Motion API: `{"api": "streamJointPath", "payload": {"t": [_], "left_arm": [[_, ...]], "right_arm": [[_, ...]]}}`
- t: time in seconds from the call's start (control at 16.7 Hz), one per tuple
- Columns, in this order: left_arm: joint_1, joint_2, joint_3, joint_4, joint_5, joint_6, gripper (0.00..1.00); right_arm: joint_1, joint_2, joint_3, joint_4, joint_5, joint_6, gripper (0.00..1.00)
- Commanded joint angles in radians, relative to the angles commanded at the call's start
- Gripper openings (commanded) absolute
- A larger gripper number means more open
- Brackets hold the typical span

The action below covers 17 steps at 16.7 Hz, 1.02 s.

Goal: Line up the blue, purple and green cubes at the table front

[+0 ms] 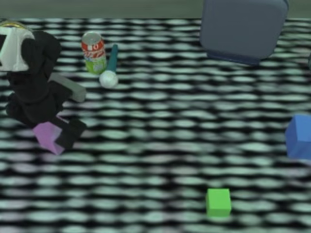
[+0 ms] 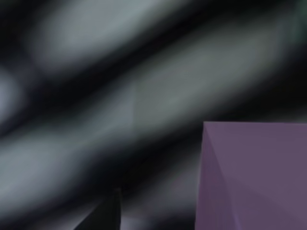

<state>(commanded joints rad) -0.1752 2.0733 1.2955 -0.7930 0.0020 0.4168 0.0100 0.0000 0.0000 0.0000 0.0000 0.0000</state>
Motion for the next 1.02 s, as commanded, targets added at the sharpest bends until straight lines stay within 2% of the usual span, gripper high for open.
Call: {"api": "streamJointPath", "payload": {"t": [0.48,1.02], "left_arm": [[0.0,0.0,0.0,0.0,0.0,0.0,0.02],[0.0,-0.023,0.007,-0.012,0.008,-0.004,0.0]], "right_arm": [[0.0,0.0,0.0,0.0,0.0,0.0,1.0],[0.0,0.0,0.0,0.0,0.0,0.0,1.0]]}}
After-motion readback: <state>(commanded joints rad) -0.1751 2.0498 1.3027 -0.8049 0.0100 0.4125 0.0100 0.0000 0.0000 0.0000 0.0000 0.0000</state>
